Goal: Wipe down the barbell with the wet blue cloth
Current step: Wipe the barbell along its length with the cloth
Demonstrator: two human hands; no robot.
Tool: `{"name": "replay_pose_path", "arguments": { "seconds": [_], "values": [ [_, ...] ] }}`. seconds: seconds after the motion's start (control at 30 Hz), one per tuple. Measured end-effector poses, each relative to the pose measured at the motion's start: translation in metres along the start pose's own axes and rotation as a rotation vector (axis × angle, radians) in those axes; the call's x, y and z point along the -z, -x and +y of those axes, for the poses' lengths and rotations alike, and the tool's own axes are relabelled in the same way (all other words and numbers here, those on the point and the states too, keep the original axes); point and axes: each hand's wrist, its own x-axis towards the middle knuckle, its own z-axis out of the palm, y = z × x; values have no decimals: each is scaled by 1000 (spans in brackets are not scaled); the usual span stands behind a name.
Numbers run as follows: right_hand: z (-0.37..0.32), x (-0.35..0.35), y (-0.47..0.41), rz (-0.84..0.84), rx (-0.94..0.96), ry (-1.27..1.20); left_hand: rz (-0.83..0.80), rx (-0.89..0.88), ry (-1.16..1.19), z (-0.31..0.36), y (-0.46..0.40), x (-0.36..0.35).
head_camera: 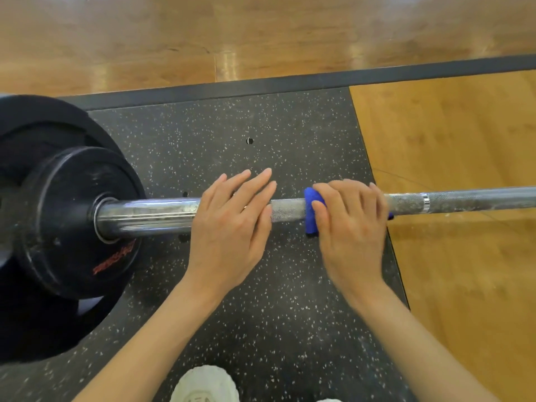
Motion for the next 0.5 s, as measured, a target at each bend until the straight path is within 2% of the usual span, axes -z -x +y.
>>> {"name": "replay_pose_path", "arguments": {
  "seconds": [0.07,0.17,0.23,0.33,0.4,0.5],
  "values": [
    [-30,-11,2,-11,5,2,18,4,18,1,2,-1],
    [-6,-3,-2,-57,234,-20,35,-3,34,0,4,0],
    [17,8,2,-28,191,-2,32,-6,38,0,4,0],
    [-18,-2,3,-18,-7,26,33,26,61,3,3,-1],
    [-35,-9,0,-19,72,12,34,43,88,3,3,2],
    [-2,3,-5,-77,203,-15,9,62,108,-5,3,8]
  ]
}}
